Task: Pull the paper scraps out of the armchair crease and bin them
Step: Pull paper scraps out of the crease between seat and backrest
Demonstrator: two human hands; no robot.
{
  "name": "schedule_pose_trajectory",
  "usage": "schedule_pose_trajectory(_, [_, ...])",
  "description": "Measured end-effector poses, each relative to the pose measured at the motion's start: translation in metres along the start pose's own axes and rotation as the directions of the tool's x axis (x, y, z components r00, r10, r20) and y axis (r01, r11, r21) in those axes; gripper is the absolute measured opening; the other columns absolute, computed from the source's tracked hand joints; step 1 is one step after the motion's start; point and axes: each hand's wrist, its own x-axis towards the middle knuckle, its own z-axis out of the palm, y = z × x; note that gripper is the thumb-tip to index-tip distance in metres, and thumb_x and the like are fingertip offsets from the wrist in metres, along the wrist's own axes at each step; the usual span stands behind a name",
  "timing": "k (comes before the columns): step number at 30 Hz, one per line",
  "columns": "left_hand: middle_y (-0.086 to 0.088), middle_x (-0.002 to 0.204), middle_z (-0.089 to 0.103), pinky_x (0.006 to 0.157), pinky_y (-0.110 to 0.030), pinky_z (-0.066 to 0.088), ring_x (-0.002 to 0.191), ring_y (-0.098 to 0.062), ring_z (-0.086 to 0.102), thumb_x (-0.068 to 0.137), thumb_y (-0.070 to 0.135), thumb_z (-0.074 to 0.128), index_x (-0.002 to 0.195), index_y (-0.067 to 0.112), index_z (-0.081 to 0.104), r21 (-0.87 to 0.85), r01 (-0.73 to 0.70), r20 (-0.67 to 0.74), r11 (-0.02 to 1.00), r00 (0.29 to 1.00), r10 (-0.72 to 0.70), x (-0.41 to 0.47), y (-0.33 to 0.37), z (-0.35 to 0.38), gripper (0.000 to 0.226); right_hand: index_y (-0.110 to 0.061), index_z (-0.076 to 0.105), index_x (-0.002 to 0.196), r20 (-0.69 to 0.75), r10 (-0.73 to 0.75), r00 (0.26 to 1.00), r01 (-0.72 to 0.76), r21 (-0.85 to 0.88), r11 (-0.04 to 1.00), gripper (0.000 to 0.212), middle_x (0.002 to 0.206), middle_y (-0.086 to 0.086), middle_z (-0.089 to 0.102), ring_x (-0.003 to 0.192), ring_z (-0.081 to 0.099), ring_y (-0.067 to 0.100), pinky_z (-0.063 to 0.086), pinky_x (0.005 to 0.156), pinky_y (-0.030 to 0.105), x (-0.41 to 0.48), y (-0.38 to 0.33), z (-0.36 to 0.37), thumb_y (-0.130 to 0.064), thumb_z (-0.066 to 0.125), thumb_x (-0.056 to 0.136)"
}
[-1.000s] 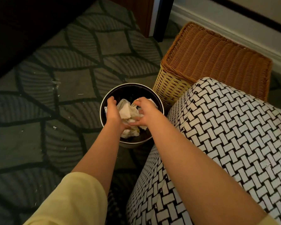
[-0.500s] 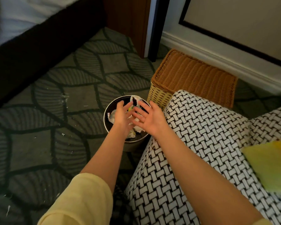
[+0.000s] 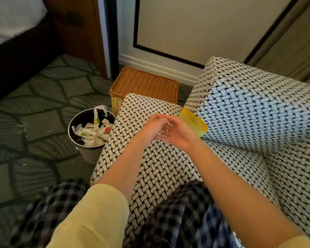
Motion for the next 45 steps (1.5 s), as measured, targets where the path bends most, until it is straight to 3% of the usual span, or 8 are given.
schedule_pose_trajectory(7, [-0.006, 0.112, 0.063, 0.096, -0.045, 0.047, 0.104, -0.023, 0.06, 0.091, 0.023, 0.05, 0.118, 0.017, 0.052, 0.044, 0.006, 0.211, 0.999, 0.977, -0.015, -0.033, -0.013, 0.093, 0.027, -0.012, 0.062, 0.105, -0.108, -0.062, 0.992, 0.066, 0.039, 0.997, 0.026, 0.097, 0.007, 0.063, 0.085, 0.061, 0.02, 0.055, 0.068, 0.029, -0.091, -0.001, -0.072, -0.023, 0.04, 0.097])
schedule_pose_trajectory(24, [-0.001, 0.109, 0.061, 0.088, -0.036, 0.047, 0.093, -0.015, 0.057, 0.091, 0.024, 0.051, 0.119, 0.017, 0.053, 0.39, -0.048, 0.467, 0.92, 0.871, -0.153, -0.086, -0.05, 0.291, 0.029, -0.012, 0.054, 0.113, -0.569, -0.101, 0.816, 0.207, 0.124, 0.97, 0.024, 0.114, 0.008, 0.061, 0.092, 0.057, 0.02, 0.048, 0.081, 0.035, -0.262, 0.05, -0.253, -0.011, 0.038, 0.096])
schedule_pose_trajectory(28, [-0.002, 0.117, 0.056, 0.08, -0.03, 0.053, 0.091, -0.015, 0.058, 0.091, 0.01, 0.05, 0.121, 0.017, 0.054, 0.498, -0.2, 0.496, 0.844, 0.864, -0.087, -0.092, -0.074, 0.324, 0.032, -0.013, 0.051, 0.126, -0.669, -0.072, 0.739, -0.101, -0.216, 0.971, 0.037, 0.125, 0.008, 0.055, 0.108, 0.056, 0.028, 0.05, 0.086, 0.036, -0.265, 0.061, -0.264, -0.003, 0.04, 0.092])
schedule_pose_trajectory(29, [-0.003, 0.118, 0.056, 0.067, -0.021, 0.052, 0.079, -0.012, 0.057, 0.09, 0.006, 0.048, 0.121, 0.016, 0.053, 0.509, -0.242, 0.503, 0.826, 0.863, -0.057, -0.092, -0.081, 0.329, 0.033, -0.014, 0.047, 0.131, -0.693, -0.11, 0.713, -0.269, -0.415, 0.869, 0.043, 0.126, 0.007, 0.052, 0.106, 0.057, 0.027, 0.05, 0.083, 0.034, -0.265, 0.068, -0.263, 0.0, 0.04, 0.091])
schedule_pose_trajectory(32, [-0.003, 0.107, 0.057, 0.038, -0.011, 0.033, 0.061, -0.008, 0.046, 0.09, -0.006, 0.04, 0.122, 0.011, 0.051, 0.544, -0.29, 0.508, 0.788, 0.861, -0.035, -0.089, -0.097, 0.341, 0.037, -0.007, 0.026, 0.142, -0.575, -0.214, 0.79, -0.556, -0.818, 0.148, 0.058, 0.14, 0.013, 0.034, 0.118, 0.046, 0.024, 0.046, 0.091, 0.031, -0.265, 0.096, -0.263, -0.002, 0.047, 0.088])
schedule_pose_trajectory(36, [-0.004, 0.101, 0.057, 0.044, -0.019, 0.032, 0.057, -0.008, 0.043, 0.092, -0.002, 0.04, 0.125, 0.012, 0.047, 0.587, -0.271, 0.437, 0.763, 0.899, -0.016, -0.077, -0.112, 0.344, 0.037, 0.0, 0.004, 0.147, -0.516, -0.208, 0.831, -0.539, -0.655, -0.53, 0.072, 0.154, 0.018, 0.002, 0.14, 0.014, 0.03, 0.024, 0.113, 0.038, -0.258, 0.111, -0.27, -0.023, 0.046, 0.093])
schedule_pose_trajectory(39, [-0.009, 0.105, 0.06, 0.047, -0.02, 0.035, 0.061, -0.011, 0.048, 0.092, 0.0, 0.042, 0.126, 0.01, 0.046, 0.616, -0.24, 0.387, 0.75, 0.922, -0.023, -0.07, -0.119, 0.343, 0.036, -0.003, -0.001, 0.147, -0.492, -0.202, 0.847, -0.458, -0.483, -0.746, 0.074, 0.154, 0.018, -0.011, 0.143, -0.003, 0.033, 0.009, 0.115, 0.039, -0.246, 0.095, -0.282, -0.033, 0.041, 0.094])
schedule_pose_trajectory(45, [-0.012, 0.105, 0.062, 0.045, -0.021, 0.034, 0.053, -0.01, 0.045, 0.089, -0.003, 0.044, 0.123, 0.008, 0.05, 0.579, -0.179, 0.351, 0.795, 0.935, -0.045, -0.058, -0.127, 0.342, 0.036, -0.003, -0.012, 0.145, -0.515, -0.048, 0.856, -0.319, -0.452, -0.833, 0.084, 0.155, 0.015, -0.013, 0.142, -0.013, 0.031, -0.003, 0.115, 0.04, -0.226, 0.073, -0.295, -0.04, 0.04, 0.092])
